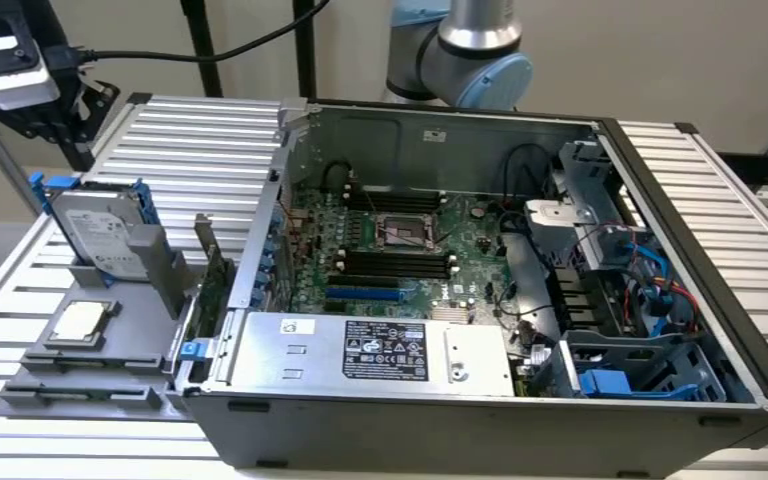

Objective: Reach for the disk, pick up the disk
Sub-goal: 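Pick up the disk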

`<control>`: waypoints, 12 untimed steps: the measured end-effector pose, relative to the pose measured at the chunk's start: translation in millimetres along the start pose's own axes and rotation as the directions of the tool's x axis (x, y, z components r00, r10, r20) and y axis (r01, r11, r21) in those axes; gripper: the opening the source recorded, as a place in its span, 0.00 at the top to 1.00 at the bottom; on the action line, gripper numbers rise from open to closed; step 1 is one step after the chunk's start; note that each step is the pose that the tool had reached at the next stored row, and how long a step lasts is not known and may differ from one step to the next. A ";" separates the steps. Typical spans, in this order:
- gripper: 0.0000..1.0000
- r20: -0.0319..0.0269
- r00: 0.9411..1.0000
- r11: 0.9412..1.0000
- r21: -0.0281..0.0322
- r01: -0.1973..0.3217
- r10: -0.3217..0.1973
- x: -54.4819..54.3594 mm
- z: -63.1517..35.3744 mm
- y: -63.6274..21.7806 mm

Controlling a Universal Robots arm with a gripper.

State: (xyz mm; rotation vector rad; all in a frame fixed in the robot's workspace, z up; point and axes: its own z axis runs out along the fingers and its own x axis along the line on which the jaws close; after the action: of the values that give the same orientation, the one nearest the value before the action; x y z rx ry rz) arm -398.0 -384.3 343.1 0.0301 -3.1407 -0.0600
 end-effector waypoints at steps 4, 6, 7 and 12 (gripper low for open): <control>0.89 0.000 1.000 1.000 0.000 0.000 0.000 12.0 -0.1 -2.8; 0.89 0.000 1.000 1.000 0.000 0.000 0.000 16.4 -0.2 -4.3; 0.89 0.000 1.000 1.000 0.000 0.000 0.000 18.0 -0.2 -4.9; 0.89 0.000 1.000 1.000 0.000 0.000 0.000 20.6 -0.3 -6.1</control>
State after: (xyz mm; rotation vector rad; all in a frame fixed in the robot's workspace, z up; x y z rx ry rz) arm -418.5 -390.8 343.2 0.0308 -3.1408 -0.0600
